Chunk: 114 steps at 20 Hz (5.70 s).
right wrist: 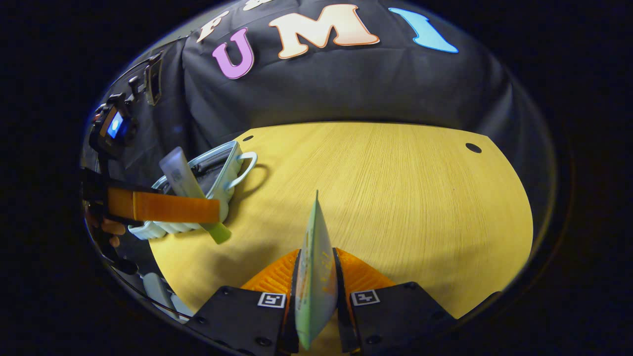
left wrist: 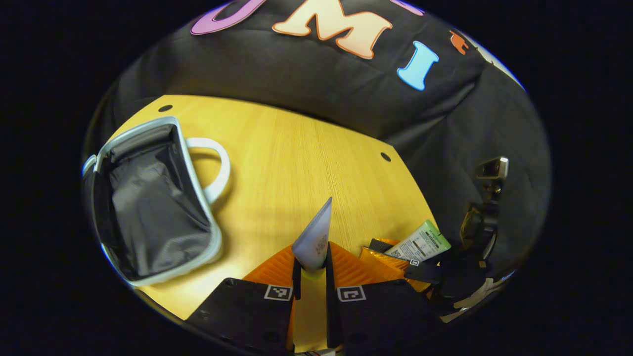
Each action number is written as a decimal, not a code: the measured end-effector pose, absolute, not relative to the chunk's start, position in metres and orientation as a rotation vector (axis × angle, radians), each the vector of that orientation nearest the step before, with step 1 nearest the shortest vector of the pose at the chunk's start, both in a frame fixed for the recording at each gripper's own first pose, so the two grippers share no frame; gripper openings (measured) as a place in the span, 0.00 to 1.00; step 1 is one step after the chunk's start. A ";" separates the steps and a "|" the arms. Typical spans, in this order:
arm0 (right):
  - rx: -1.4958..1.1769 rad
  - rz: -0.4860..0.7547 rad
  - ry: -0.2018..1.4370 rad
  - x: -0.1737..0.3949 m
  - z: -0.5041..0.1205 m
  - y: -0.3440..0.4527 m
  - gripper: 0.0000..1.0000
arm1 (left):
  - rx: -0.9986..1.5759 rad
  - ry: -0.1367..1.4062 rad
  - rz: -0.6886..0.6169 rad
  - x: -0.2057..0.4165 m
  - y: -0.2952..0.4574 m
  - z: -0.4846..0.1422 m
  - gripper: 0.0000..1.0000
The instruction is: First open the suitcase, pack the skin care products into it, and then close the suitcase.
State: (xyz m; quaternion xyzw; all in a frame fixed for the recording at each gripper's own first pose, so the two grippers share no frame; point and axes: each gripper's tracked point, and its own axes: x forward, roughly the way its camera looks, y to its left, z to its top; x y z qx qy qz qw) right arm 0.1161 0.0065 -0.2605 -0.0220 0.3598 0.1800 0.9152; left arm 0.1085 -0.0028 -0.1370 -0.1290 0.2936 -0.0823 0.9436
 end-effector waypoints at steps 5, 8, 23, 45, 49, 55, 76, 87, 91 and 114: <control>-0.049 0.350 0.772 0.106 -0.239 0.041 0.33 | -0.304 0.627 -0.067 0.092 0.095 -0.110 0.18; -0.054 0.364 0.740 0.109 -0.218 0.071 0.29 | -0.344 0.743 -0.022 0.080 0.137 -0.127 0.19; -0.170 0.672 0.794 0.160 -0.208 0.297 0.33 | -0.390 0.894 0.135 0.047 0.204 -0.170 0.82; -0.158 0.704 0.734 0.178 -0.239 0.347 0.98 | -0.643 0.557 0.575 -0.122 0.389 -0.087 0.88; -0.122 0.670 0.595 0.181 -0.196 0.322 0.98 | -0.691 0.467 0.706 -0.146 0.443 -0.097 0.88; -0.101 0.492 0.497 0.180 -0.152 0.245 0.98 | -0.703 0.450 0.826 -0.172 0.507 -0.145 0.88; -0.037 0.268 0.525 0.167 -0.134 0.134 0.98 | -0.912 0.251 0.637 -0.146 0.495 -0.098 0.05; 0.074 0.277 0.472 0.162 -0.116 0.119 0.98 | -0.632 0.186 0.430 -0.069 0.379 0.065 0.05; 0.070 0.262 0.454 0.155 -0.109 0.097 0.98 | -0.543 0.204 0.311 -0.033 0.327 0.096 0.05; 0.081 0.181 0.434 0.141 -0.091 0.016 0.98 | -0.338 0.670 0.066 0.177 0.126 -0.039 0.06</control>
